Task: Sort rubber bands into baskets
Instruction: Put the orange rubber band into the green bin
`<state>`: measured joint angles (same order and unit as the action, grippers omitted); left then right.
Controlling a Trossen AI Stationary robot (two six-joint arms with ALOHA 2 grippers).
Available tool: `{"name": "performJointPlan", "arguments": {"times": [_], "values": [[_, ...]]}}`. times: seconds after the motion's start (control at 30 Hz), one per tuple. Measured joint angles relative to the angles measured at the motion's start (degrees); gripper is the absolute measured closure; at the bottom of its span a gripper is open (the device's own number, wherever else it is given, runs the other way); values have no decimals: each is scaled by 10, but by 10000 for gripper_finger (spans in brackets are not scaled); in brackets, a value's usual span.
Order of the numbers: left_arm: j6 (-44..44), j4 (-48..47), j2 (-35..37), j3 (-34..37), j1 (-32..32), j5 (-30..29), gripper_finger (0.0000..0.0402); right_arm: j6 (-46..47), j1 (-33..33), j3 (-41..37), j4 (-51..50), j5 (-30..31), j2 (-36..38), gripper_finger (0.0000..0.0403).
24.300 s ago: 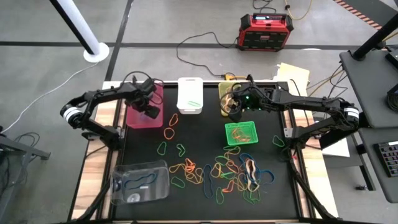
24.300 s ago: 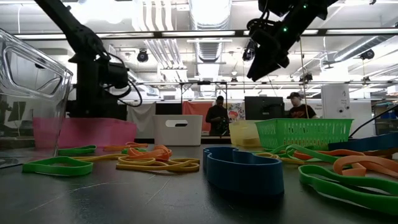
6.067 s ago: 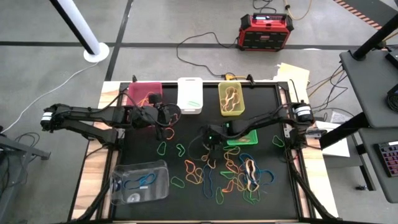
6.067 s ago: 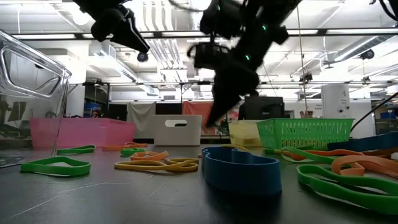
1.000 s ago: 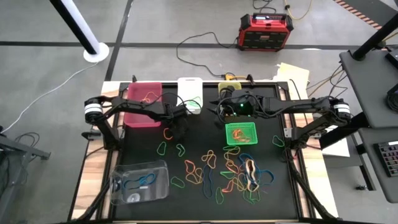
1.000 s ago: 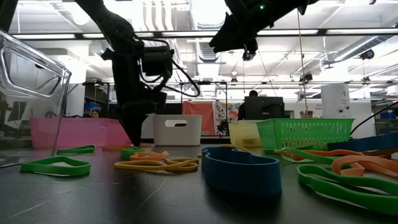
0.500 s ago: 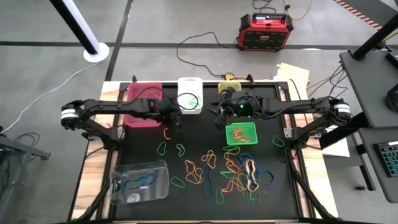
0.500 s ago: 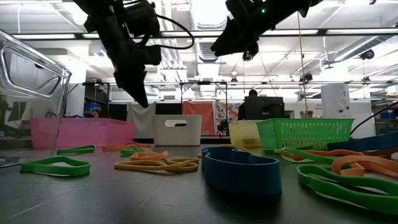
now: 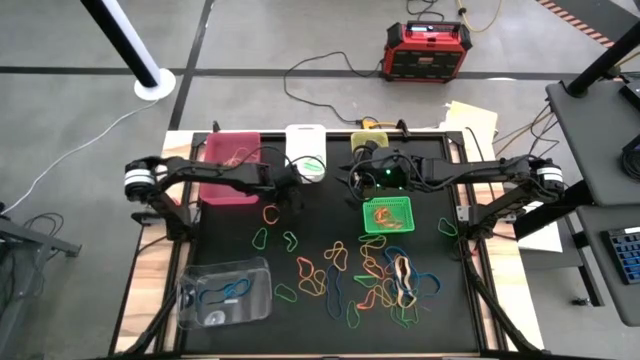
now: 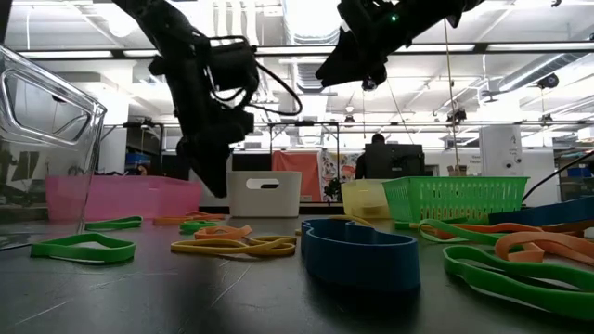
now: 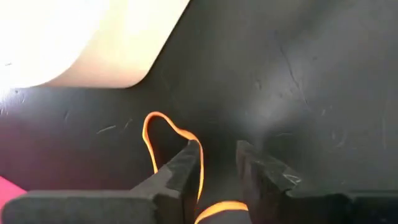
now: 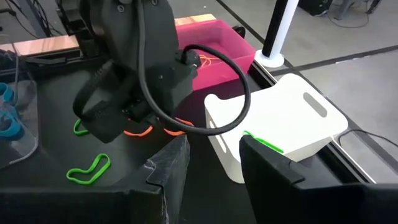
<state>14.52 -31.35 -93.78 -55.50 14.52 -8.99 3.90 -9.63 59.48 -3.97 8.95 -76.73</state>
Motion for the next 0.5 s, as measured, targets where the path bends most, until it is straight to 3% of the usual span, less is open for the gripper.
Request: {"name": "performJointPlan", "arguments": {"times": [0.5], "values": [[36, -36, -56, -1, 0, -48, 292, 1, 0, 0, 0, 0, 0, 264]]}}
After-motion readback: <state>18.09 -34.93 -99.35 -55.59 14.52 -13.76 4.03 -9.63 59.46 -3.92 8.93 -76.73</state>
